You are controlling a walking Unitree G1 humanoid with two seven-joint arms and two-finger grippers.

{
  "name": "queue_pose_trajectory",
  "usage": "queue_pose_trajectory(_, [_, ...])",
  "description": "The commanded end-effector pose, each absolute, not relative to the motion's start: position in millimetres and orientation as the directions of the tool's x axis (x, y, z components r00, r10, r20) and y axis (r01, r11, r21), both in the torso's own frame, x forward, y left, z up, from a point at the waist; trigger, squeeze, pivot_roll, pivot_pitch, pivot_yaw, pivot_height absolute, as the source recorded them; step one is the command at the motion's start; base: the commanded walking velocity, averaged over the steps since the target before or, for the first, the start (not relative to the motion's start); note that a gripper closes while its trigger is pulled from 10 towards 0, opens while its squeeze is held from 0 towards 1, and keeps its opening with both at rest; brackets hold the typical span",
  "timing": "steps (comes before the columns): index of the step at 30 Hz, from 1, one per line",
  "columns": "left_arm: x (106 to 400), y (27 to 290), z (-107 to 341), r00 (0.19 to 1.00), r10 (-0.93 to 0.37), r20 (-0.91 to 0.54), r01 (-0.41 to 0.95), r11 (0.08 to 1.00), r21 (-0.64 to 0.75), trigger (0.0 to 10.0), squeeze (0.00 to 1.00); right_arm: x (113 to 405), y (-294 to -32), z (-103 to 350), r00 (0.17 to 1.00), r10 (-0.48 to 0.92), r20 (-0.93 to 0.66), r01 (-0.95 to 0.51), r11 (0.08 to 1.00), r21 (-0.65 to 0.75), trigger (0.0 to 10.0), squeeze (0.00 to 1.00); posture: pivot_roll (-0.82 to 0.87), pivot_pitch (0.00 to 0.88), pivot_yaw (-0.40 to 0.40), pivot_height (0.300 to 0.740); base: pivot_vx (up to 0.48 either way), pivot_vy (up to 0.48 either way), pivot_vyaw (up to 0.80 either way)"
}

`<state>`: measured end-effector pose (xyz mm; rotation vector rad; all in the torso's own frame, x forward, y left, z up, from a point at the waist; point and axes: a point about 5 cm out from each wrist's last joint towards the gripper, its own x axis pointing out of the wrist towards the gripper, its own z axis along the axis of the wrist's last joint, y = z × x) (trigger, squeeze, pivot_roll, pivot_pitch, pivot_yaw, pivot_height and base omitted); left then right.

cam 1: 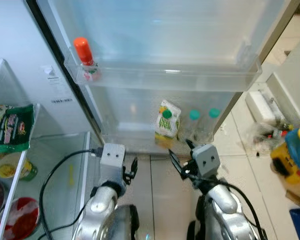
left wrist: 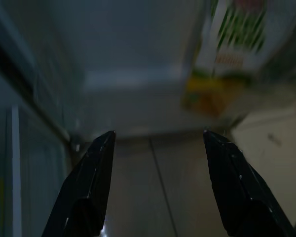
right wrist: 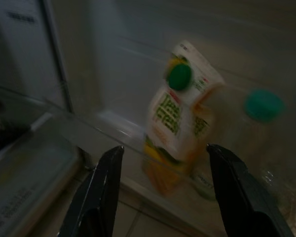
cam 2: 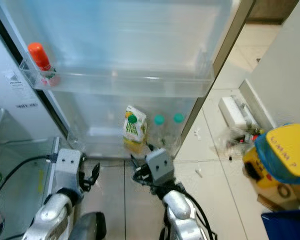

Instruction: Restocking fridge

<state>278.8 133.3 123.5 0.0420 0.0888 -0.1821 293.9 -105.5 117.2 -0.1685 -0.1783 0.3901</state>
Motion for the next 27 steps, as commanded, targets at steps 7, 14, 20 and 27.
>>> queue_pose_trajectory(7, [275, 128, 111, 0.970, -0.216, -0.109, 0.217, 0.976, -0.007, 10.0, 0.00, 292, -131, 87, 0.966, 0.258, 0.019, -0.253, 0.959, -0.131, 10.0, 0.00, -0.06, 0.113, 0.019, 0.586, 0.000, 0.000, 0.00])
queue_pose_trajectory(14, [279, 125, 107, 0.968, -0.225, -0.108, 0.224, 0.974, -0.024, 10.0, 0.00, 291, -134, 87, 0.974, 0.226, 0.021, -0.222, 0.966, -0.133, 10.0, 0.00, -0.09, 0.071, 0.031, 0.586, 0.000, 0.000, 0.00])
queue_pose_trajectory(20, [286, 118, 106, 0.971, -0.220, -0.090, 0.218, 0.975, -0.032, 10.0, 0.00, 296, -144, 85, 0.985, 0.169, 0.025, -0.163, 0.974, -0.158, 10.0, 0.00, -0.11, 0.046, 0.017, 0.586, 0.000, 0.000, 0.00])
queue_pose_trajectory(27, [288, 114, 103, 0.972, -0.217, -0.086, 0.214, 0.976, -0.046, 10.0, 0.00, 295, -148, 85, 0.988, 0.152, 0.023, -0.146, 0.974, -0.174, 10.0, 0.00, -0.14, 0.042, 0.002, 0.586, 0.000, 0.000, 0.00])
